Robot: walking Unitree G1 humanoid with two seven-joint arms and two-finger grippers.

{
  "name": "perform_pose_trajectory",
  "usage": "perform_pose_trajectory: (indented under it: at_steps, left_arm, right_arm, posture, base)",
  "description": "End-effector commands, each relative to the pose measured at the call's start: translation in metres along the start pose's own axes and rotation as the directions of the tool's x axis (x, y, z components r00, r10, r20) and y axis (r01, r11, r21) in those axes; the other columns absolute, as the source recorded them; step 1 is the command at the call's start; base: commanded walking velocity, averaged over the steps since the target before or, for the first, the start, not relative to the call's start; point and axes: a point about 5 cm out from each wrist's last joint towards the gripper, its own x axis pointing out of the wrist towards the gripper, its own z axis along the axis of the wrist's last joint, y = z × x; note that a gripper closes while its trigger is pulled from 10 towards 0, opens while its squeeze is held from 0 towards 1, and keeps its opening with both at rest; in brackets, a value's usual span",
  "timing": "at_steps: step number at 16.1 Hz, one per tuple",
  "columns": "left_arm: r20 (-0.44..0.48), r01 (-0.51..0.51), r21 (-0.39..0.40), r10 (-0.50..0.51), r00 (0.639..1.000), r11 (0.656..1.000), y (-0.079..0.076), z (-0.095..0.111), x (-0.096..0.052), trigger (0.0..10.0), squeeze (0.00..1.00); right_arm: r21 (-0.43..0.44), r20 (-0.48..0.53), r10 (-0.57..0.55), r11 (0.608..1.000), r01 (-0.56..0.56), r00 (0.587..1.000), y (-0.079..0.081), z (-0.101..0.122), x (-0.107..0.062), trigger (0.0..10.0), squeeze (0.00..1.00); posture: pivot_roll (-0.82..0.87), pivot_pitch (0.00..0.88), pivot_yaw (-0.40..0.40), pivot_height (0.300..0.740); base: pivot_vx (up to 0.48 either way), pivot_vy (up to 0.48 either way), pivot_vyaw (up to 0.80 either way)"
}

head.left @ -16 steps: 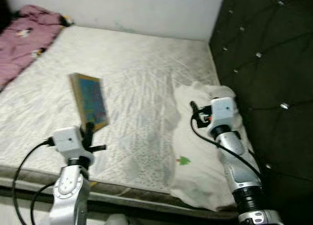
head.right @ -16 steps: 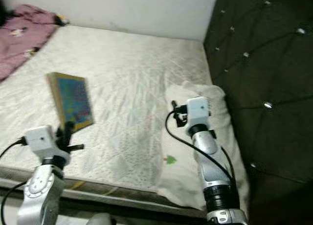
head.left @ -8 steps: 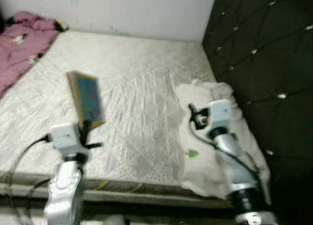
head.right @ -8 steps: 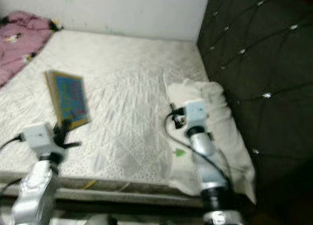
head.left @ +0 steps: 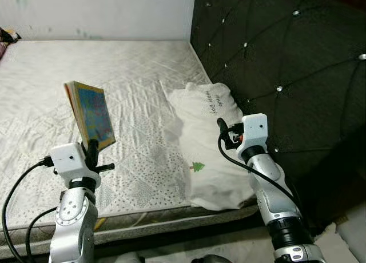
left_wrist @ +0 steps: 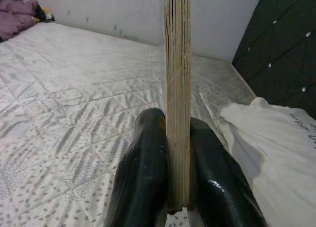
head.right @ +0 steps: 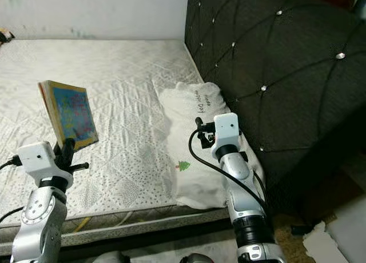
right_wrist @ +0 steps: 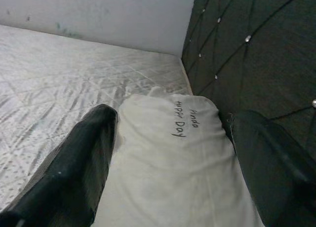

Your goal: Clean up the room

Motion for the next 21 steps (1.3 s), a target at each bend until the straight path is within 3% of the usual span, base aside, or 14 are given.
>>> perform_pose_trajectory:
  at_steps: [1, 4, 12, 21]
  left_arm:
    - [0.054, 0.008, 0.003, -0.008, 0.999, 1.0, -0.001, 0.012, 0.004, 10.0, 0.0]
    - [0.034, -0.02, 0.013, 0.02, 0.999, 1.0, 0.004, 0.008, 0.002, 10.0, 0.0]
    - [0.011, 0.02, -0.039, -0.02, 1.0, 0.999, -0.005, 0.005, -0.006, 10.0, 0.0]
    - [0.009, 0.016, -0.045, -0.015, 1.0, 0.999, -0.008, 0.005, -0.004, 10.0, 0.0]
  right_arm:
    - [0.004, -0.002, 0.003, 1.0, -0.003, 1.0, 0.0, 0.002, 0.002, 10.0, 0.0]
    - [0.009, -0.006, 0.006, 1.0, -0.006, 1.0, -0.002, 0.001, 0.0, 10.0, 0.0]
    - [0.001, -0.01, 0.031, 1.0, -0.031, 0.999, -0.007, 0.004, -0.011, 10.0, 0.0]
    - [0.01, -0.012, 0.062, 0.998, -0.061, 0.998, -0.006, 0.008, -0.012, 10.0, 0.0]
  posture:
    - [0.08, 0.0, -0.045, 0.74]
    - [0.08, 0.0, -0.048, 0.74]
    - [0.06, 0.048, -0.059, 0.74]
    - [0.05, 0.055, -0.063, 0.74]
  base:
    - [0.0, 0.0, 0.0]
    - [0.0, 0.0, 0.0]
    - [0.0, 0.0, 0.0]
    - [0.0, 0.0, 0.0]
